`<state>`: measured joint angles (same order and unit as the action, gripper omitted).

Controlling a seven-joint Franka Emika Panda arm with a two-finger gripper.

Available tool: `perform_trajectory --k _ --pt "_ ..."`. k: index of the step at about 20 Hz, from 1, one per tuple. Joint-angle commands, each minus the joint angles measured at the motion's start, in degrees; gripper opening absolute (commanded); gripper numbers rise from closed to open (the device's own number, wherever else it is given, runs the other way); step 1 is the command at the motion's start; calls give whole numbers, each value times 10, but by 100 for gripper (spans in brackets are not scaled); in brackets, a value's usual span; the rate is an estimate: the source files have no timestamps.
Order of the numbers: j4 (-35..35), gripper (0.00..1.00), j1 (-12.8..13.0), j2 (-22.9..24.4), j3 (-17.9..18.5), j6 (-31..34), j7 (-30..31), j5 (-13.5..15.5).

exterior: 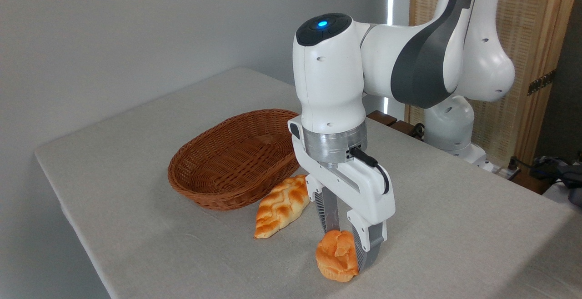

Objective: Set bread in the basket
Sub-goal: 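Close the gripper on the round orange bun, then lift the bun and carry it over the wicker basket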

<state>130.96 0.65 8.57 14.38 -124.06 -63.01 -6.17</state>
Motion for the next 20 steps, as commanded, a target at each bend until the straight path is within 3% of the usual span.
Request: perform_trajectory --k 1,15,18,20 --pt "10 55 5 4 7 -11 -10 -11" --pt "6 55 5 8 3 -7 -6 -9" --pt "-3 55 6 19 -7 -7 -3 9" --pt "-19 55 5 20 -26 -7 9 49"
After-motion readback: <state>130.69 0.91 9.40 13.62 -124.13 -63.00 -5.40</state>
